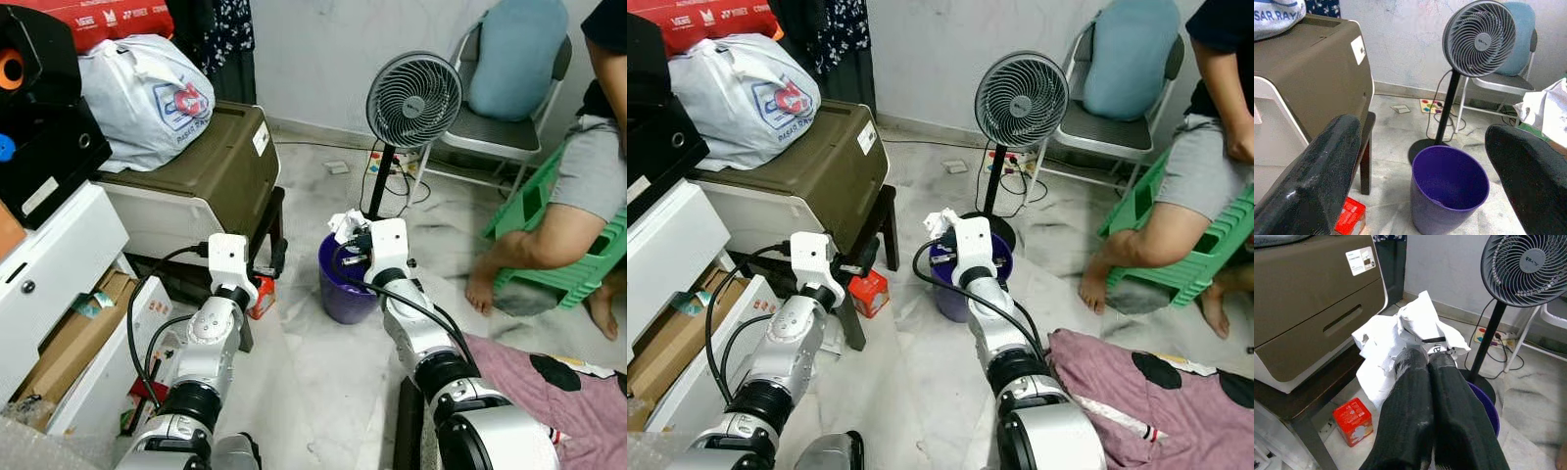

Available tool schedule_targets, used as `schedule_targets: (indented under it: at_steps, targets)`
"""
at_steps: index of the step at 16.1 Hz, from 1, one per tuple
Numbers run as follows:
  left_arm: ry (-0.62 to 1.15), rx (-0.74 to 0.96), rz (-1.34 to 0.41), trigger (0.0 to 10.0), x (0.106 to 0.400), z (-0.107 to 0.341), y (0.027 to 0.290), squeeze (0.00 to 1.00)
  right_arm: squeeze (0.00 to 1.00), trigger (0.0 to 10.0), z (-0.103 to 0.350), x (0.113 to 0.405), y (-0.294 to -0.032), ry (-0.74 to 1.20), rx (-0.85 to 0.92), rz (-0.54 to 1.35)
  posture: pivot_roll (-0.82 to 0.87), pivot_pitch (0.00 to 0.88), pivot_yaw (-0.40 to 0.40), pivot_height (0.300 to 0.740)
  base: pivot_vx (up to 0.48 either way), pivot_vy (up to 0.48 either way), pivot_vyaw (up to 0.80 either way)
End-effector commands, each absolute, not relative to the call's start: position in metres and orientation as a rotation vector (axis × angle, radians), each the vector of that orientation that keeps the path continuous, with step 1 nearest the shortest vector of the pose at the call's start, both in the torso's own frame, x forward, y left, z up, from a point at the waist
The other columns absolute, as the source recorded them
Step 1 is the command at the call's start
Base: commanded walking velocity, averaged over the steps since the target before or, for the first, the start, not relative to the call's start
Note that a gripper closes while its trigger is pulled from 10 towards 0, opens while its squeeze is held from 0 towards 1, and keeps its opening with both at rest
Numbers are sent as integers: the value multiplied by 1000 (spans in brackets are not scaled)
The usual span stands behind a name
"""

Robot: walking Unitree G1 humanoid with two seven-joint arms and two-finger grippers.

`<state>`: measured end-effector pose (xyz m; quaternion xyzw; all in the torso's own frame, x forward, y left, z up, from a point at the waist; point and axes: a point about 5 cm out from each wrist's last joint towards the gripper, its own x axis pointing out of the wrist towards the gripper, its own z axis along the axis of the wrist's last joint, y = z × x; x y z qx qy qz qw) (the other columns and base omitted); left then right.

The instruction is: Clean up the room

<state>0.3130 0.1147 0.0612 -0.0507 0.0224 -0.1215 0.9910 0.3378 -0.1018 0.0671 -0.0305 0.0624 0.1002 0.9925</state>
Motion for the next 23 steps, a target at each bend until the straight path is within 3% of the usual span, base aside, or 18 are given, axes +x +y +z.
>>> schedule_targets:
  at_steps: [1, 23]
  targets:
    - [40, -103, -255, 10000, 313, 62, 113, 0, 0, 10000, 67, 339, -105, 132, -61, 191, 73, 0, -36, 740, 0, 0, 0]
    - [43, -103, -262, 10000, 314, 62, 114, 0, 0, 10000, 68, 339, -104, 121, -62, 189, 73, 0, -33, 740, 336, 0, 0]
